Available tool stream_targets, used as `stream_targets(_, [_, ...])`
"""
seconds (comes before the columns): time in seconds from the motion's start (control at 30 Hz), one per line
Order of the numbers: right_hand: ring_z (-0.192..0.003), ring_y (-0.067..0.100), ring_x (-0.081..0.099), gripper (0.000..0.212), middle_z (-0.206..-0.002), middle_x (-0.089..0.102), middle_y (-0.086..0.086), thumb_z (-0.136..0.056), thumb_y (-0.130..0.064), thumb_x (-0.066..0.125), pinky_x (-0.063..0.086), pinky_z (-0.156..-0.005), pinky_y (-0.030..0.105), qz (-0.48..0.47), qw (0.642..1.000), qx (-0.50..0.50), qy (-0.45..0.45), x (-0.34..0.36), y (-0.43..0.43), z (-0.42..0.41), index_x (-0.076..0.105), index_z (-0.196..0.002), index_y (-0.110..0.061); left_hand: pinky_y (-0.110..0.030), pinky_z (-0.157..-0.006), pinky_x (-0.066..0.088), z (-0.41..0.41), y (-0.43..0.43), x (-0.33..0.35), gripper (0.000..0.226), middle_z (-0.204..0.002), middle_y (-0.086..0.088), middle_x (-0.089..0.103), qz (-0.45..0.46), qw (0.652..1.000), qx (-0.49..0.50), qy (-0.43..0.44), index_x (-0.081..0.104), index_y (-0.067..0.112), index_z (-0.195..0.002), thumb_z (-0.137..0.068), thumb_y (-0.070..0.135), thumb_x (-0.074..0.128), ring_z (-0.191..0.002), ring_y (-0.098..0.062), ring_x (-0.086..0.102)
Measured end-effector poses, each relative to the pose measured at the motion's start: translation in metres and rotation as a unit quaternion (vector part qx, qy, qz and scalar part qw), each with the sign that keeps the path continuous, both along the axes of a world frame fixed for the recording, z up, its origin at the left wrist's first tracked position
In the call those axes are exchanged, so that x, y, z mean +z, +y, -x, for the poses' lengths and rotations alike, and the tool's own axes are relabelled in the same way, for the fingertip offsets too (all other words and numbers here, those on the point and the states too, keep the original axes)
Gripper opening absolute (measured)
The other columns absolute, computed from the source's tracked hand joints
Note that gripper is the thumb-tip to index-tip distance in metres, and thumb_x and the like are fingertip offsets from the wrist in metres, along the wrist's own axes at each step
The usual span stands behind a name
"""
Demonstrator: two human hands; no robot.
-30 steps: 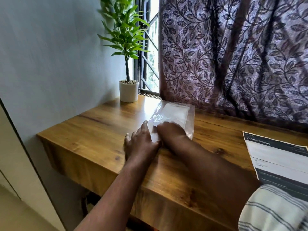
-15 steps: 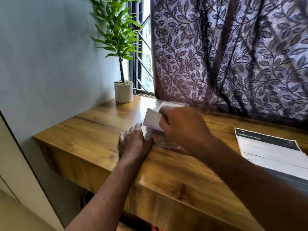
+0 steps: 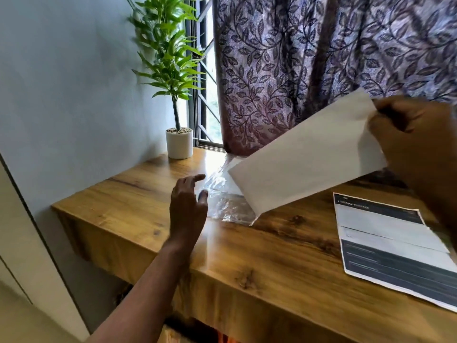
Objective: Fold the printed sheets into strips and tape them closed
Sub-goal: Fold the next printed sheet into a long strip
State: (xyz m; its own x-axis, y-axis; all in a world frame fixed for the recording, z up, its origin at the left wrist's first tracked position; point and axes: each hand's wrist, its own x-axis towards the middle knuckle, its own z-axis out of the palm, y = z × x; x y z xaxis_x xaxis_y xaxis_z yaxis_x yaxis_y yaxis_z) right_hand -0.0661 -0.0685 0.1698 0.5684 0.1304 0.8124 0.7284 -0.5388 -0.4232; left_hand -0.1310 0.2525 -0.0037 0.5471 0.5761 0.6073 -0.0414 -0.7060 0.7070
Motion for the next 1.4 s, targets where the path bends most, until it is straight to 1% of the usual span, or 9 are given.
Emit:
stream_targets(0.1, [-0.072,0.019,0.062,0.033,-0.095,0.068,0.001,-0.099,-0.035,0.049,0.057,-0.073,0.046,0.003,0.998,-0.035,-0.044,-0.007,-0.027,0.001,0.068,-0.121,-0.02,-0.035,-0.065,0.06,-0.003,-0.035,0.019,0.018,-0.096,-0.009,0.071,0.224,0.961,-0.148,-0.058,0.068,0.006,-0.114,-0.098,0.011,0.062,-0.084,-0.03,0.068])
stream_targets(0.2, [-0.071,0.018,0.063,0.028,-0.086,0.072,0.01,-0.1,-0.026,0.051,0.053,-0.071,0.038,0.037,0.986,-0.026,-0.158,-0.026,-0.046,0.016,0.073,-0.114,-0.015,-0.042,-0.075,0.062,-0.014,-0.083,0.045,0.049,-0.108,-0.024,0.073,0.538,0.764,-0.356,-0.006,0.059,0.001,-0.123,-0.101,0.045,0.051,-0.092,-0.038,0.07])
stream_targets(0.3, [-0.077,0.012,0.069,0.023,-0.097,0.079,0.007,-0.099,-0.021,0.056,0.05,-0.077,0.024,0.194,0.936,0.037,-0.291,-0.052,-0.065,0.035,0.073,-0.114,-0.021,-0.049,-0.081,0.059,-0.031,-0.124,0.06,0.067,-0.126,-0.026,0.067,0.606,0.664,-0.434,0.055,0.058,0.003,-0.127,-0.096,0.062,0.046,-0.097,-0.036,0.07])
stream_targets(0.5, [-0.097,0.019,0.076,0.038,-0.115,0.077,0.001,-0.101,-0.044,0.056,0.062,-0.073,0.039,0.304,0.916,0.189,-0.182,-0.092,-0.095,0.039,0.074,-0.121,-0.018,-0.041,-0.073,0.06,-0.066,-0.172,0.061,0.028,-0.113,-0.02,0.072,0.476,0.778,-0.375,0.166,0.065,0.004,-0.12,-0.093,0.007,0.063,-0.092,-0.033,0.07])
stream_targets(0.67, [-0.106,0.001,0.064,0.042,-0.118,0.072,-0.01,-0.099,-0.055,0.05,0.047,-0.084,0.01,0.12,0.992,0.048,0.007,-0.088,-0.122,-0.008,0.071,-0.12,-0.025,-0.042,-0.074,0.061,-0.091,-0.201,0.056,0.024,-0.109,-0.018,0.075,0.349,0.759,-0.482,0.264,0.073,0.008,-0.112,-0.089,0.002,0.068,-0.094,-0.034,0.075])
stream_targets(0.8, [-0.119,0.017,0.057,0.055,-0.136,0.062,-0.001,-0.087,-0.045,0.075,0.038,-0.089,0.022,0.169,0.971,-0.051,0.159,-0.108,-0.132,-0.061,0.059,-0.136,-0.026,-0.04,-0.078,0.062,-0.109,-0.233,0.055,0.035,-0.107,-0.007,0.078,0.247,0.747,-0.518,0.337,0.068,0.018,-0.121,-0.088,0.007,0.072,-0.095,-0.027,0.075])
stream_targets(1.0, [-0.082,0.007,0.058,0.026,-0.102,0.067,-0.006,-0.098,-0.035,0.063,0.036,-0.065,0.01,0.138,0.962,-0.059,0.229,-0.141,-0.153,-0.1,0.069,-0.12,-0.022,-0.043,-0.099,0.055,-0.131,-0.249,0.058,0.04,-0.12,0.005,0.073,0.021,0.726,-0.543,0.422,0.062,0.032,-0.127,-0.09,0.022,0.074,-0.109,-0.02,0.07])
stream_targets(1.23, [-0.087,0.01,0.069,0.011,-0.095,0.076,-0.01,-0.094,-0.019,0.071,0.054,-0.076,0.027,-0.092,0.937,0.022,0.337,-0.144,-0.183,-0.116,0.079,-0.098,-0.025,-0.062,-0.102,0.049,-0.146,-0.23,0.037,0.065,-0.131,-0.017,0.067,0.219,0.651,-0.605,0.402,0.049,0.016,-0.141,-0.083,-0.002,0.075,-0.119,-0.042,0.064])
stream_targets(1.4, [-0.069,0.013,0.074,0.021,-0.087,0.078,-0.004,-0.096,-0.018,0.065,0.056,-0.053,0.027,-0.203,0.864,0.117,0.445,-0.143,-0.185,-0.116,0.076,-0.088,-0.034,-0.056,-0.097,0.054,-0.152,-0.224,0.031,0.06,-0.134,-0.018,0.065,0.259,0.624,-0.64,0.366,0.056,0.019,-0.14,-0.084,0.003,0.07,-0.12,-0.042,0.063])
